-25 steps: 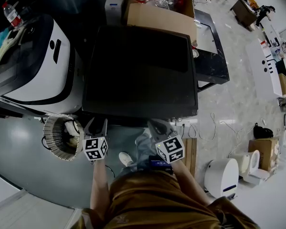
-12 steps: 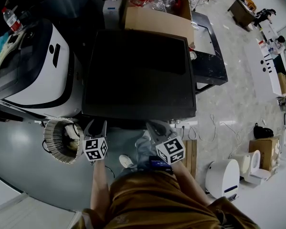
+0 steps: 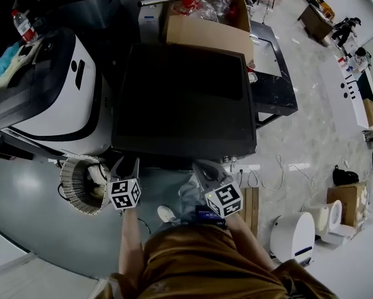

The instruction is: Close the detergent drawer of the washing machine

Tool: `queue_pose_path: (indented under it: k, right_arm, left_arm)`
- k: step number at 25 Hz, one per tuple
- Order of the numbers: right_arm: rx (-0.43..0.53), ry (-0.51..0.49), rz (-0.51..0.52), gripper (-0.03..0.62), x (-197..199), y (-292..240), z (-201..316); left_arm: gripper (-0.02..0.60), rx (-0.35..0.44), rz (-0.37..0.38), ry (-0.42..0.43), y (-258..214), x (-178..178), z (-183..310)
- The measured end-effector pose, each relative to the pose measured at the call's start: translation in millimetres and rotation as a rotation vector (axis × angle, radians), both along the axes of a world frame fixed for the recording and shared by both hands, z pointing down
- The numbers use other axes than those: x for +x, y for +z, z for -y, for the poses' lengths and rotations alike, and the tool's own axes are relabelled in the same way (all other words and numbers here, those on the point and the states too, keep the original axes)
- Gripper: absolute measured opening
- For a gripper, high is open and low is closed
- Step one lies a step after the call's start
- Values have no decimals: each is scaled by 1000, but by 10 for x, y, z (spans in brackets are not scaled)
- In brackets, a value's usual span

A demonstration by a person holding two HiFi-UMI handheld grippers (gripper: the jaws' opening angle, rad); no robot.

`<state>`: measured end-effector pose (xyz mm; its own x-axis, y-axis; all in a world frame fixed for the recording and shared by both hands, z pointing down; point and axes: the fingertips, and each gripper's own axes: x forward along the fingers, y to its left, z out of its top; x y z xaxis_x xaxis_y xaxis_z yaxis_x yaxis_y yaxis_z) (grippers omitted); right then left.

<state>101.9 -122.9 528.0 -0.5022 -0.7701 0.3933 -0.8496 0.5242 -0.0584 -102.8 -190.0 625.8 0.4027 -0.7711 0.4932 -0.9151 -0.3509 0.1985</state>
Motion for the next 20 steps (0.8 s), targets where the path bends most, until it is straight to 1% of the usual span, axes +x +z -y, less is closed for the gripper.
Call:
queue_pose_path:
  k: [9, 16, 20]
  right_arm:
    - [33, -23, -2, 12, -179, -90, -124]
    - [54, -30, 2, 12, -280, -160, -238]
    - [72, -25, 1, 12, -306, -220, -269]
  left_arm:
    - [187, 95, -35, 4, -440, -26, -133]
    - [176, 157, -72, 32, -706, -17, -311]
    - [173, 194, -132, 22, -950, -46, -373]
